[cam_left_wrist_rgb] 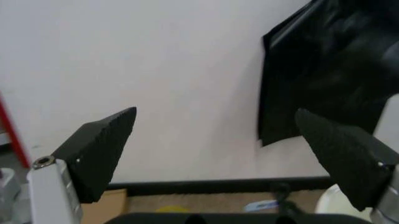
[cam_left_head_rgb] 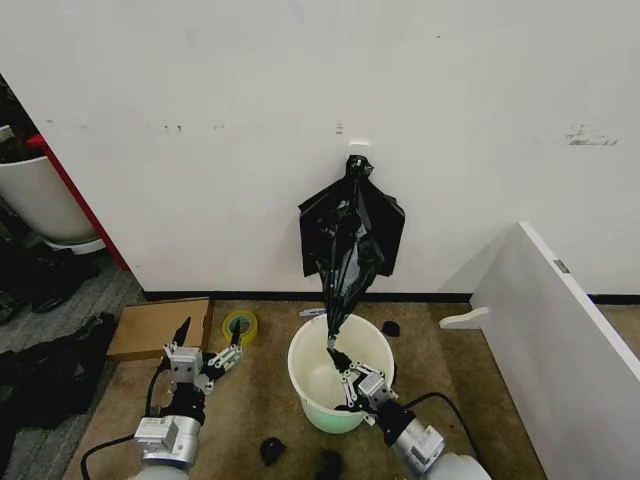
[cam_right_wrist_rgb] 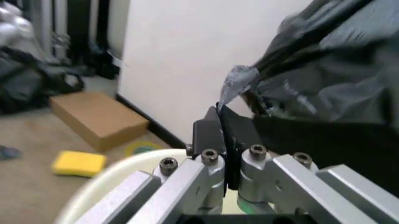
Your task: Place the garbage bag over the trash bin.
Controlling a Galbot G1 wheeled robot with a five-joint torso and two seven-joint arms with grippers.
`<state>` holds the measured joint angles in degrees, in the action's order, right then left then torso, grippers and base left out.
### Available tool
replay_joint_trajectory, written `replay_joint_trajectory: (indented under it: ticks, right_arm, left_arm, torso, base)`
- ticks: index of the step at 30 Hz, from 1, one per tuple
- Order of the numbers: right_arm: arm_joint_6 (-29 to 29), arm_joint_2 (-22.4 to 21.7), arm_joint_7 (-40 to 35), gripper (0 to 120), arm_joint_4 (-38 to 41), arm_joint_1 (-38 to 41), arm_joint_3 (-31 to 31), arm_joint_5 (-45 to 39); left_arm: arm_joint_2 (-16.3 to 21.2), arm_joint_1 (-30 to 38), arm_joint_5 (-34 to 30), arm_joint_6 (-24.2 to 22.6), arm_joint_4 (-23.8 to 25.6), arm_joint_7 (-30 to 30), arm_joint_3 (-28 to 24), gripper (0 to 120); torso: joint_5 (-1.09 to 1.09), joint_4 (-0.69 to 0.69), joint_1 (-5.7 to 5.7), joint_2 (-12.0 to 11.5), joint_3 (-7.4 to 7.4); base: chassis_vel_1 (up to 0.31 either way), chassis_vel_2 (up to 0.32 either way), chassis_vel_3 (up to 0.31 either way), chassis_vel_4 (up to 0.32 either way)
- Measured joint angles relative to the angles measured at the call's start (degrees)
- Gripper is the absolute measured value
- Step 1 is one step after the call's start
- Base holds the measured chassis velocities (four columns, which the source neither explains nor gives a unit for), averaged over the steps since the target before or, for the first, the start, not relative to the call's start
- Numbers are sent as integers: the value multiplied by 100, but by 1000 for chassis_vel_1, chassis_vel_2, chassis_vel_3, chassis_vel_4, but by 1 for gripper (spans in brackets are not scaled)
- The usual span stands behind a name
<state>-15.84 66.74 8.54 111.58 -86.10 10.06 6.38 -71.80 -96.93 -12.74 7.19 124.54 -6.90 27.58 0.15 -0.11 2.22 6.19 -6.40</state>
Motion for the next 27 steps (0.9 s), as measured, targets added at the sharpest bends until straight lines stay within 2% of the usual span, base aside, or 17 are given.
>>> replay_joint_trajectory:
  ticks: [4, 5, 6, 9, 11, 13, 16, 18, 20, 25, 27]
  right_arm:
    - [99, 6, -198, 0, -131, 314, 109, 71]
    - [171, 13, -246, 0, -144, 431, 141, 15]
    - [171, 13, -246, 0, -144, 431, 141, 15]
    - [271, 34, -275, 0, -159, 605, 153, -71]
    - [302, 37, -277, 0, -196, 713, 75, -89]
    - [321, 46, -274, 0, -269, 846, -46, -93]
    - [324, 64, -270, 0, -286, 852, -69, -90]
    - [320, 97, -260, 0, -329, 840, -72, -66]
    - [315, 112, -260, 0, -352, 838, -72, -59]
    - [301, 162, -251, 0, -359, 817, -48, -24]
    - [299, 166, -249, 0, -356, 815, -37, -20]
  left_arm:
    - [554, 549, -702, -243, 147, 76, -397, 100]
    - [802, 846, -1041, -378, 206, 82, -570, 100]
    - [802, 846, -1041, -378, 206, 82, -570, 100]
    - [1312, 1442, -1731, -656, 276, 80, -915, 100]
    - [1501, 1651, -1980, -755, 299, 77, -1036, 100]
    - [1711, 1990, -2245, -878, 274, 45, -1247, 100]
    - [1834, 2305, -2382, -950, 180, 12, -1482, 100]
    - [1918, 2917, -2633, -1086, -40, -101, -1979, 99]
    - [1919, 3145, -2724, -1130, -119, -140, -2150, 99]
    - [1787, 4351, -2976, -1258, -741, -356, -2911, 98]
    - [1760, 4480, -2988, -1275, -823, -387, -2988, 98]
  torso:
    - [0, 0, 0, 0, 0]
    - [0, 0, 0, 0, 0]
    - [0, 0, 0, 0, 0]
    - [-1, -2, 0, 0, 0]
    - [-1, -3, 0, 0, -1]
    - [1, 5, 0, 0, -1]
    - [0, 1, 0, 0, -1]
    - [-1, 0, 0, 0, -1]
    - [0, 0, 0, 0, -1]
    - [0, -1, 0, 0, -1]
    - [0, -1, 0, 0, -1]
  base:
    - [0, 0, 0, 0]
    - [0, 0, 0, 0]
    - [0, 0, 0, 0]
    - [0, 0, 0, 0]
    - [0, 0, 0, 0]
    - [0, 0, 0, 0]
    - [0, 0, 0, 0]
    - [0, 0, 0, 0]
    - [0, 0, 0, 0]
    - [0, 0, 0, 0]
    - [0, 0, 0, 0]
